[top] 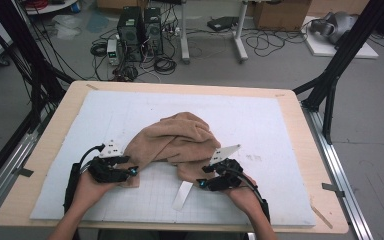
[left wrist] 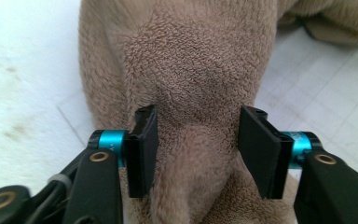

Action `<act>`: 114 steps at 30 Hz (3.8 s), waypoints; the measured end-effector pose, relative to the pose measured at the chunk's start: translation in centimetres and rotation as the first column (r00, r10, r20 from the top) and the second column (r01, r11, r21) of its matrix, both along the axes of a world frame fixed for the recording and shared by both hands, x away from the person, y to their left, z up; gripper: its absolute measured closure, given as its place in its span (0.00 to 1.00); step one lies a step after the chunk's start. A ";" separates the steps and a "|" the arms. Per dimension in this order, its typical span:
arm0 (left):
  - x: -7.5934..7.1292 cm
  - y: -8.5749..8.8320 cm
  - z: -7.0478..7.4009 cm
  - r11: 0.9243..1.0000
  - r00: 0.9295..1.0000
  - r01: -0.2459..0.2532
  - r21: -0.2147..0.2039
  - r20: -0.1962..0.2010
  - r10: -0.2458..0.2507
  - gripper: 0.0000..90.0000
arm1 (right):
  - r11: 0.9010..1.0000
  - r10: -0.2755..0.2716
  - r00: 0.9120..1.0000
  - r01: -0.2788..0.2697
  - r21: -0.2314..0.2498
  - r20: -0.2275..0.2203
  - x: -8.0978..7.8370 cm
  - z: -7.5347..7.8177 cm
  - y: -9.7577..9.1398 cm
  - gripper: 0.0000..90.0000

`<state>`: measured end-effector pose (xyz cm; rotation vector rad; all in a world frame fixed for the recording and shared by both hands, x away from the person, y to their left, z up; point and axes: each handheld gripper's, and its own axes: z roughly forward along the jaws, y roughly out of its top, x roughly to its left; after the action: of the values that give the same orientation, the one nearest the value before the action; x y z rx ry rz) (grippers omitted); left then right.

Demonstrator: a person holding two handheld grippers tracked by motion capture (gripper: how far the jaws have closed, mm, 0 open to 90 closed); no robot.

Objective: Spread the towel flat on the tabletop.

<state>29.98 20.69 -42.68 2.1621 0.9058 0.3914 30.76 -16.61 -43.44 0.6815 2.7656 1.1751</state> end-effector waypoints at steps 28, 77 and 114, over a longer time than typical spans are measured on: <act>2.6 1.8 4.4 0.983 0.993 -0.094 -0.158 0.056 0.104 0.93 | 0.985 -0.134 0.991 0.136 -0.105 0.026 -1.1 2.0 -10.7 0.94; -1.2 -3.2 7.8 0.947 0.961 0.275 -0.165 0.081 -0.265 0.94 | 0.998 0.009 0.983 -0.021 0.062 0.182 -1.7 11.9 -6.8 0.90; 2.5 -0.1 1.5 0.998 1.000 0.024 -0.058 -0.005 -0.024 0.60 | 0.988 -0.143 0.967 0.125 0.095 0.209 1.1 7.6 -3.9 0.72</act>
<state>32.44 20.61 -41.18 2.1206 0.8825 0.3435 31.81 -20.49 -35.82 0.6908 2.4659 1.2576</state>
